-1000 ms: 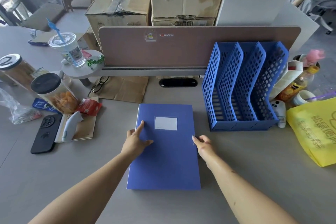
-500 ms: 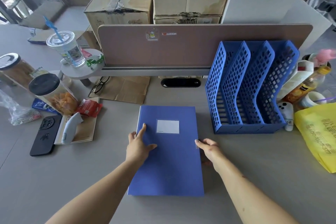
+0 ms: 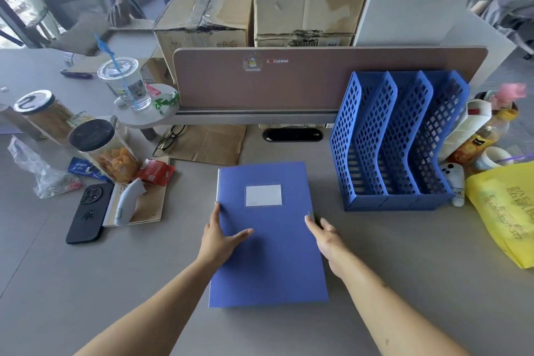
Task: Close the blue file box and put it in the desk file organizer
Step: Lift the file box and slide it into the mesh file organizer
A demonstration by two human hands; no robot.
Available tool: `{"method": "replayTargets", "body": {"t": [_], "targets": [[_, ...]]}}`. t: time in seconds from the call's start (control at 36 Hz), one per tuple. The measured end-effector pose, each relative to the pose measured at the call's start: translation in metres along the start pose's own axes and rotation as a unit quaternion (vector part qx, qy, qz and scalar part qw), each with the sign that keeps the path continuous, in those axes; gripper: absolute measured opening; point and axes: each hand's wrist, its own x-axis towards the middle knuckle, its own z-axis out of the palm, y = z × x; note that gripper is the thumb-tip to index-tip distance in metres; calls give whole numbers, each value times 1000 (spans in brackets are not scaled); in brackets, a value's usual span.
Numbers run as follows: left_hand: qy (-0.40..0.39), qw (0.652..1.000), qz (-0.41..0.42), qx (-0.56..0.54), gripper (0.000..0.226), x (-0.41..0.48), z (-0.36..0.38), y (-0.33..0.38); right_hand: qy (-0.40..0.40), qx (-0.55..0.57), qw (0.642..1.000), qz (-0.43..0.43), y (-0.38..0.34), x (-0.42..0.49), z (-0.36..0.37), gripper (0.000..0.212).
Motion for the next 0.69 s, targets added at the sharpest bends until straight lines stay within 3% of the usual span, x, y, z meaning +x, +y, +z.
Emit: {"method": "replayTargets", "body": {"t": [0.08, 0.19, 0.25, 0.39, 0.56, 0.69], "targets": [[-16, 999, 35, -26, 121, 1, -11, 1, -19, 14, 998, -50, -12, -15, 0, 66], [-46, 994, 80, -55, 123, 2, -26, 17, -20, 11, 992, -128, -36, -42, -10, 38], [-69, 990, 110, -62, 125, 2, -29, 31, -9, 5, 987, -158, -50, -56, -19, 37], [-107, 978, 178, -36, 134, 5, -27, 68, 18, -101, 968, -230, -83, -93, -54, 59], [-188, 951, 241, -50, 137, 8, -2, 128, -10, -230, 926, -299, -118, -150, -96, 104], [-244, 934, 252, -70, 139, -10, 32, 180, 66, -258, 890, -371, -127, -191, -121, 105]]}}
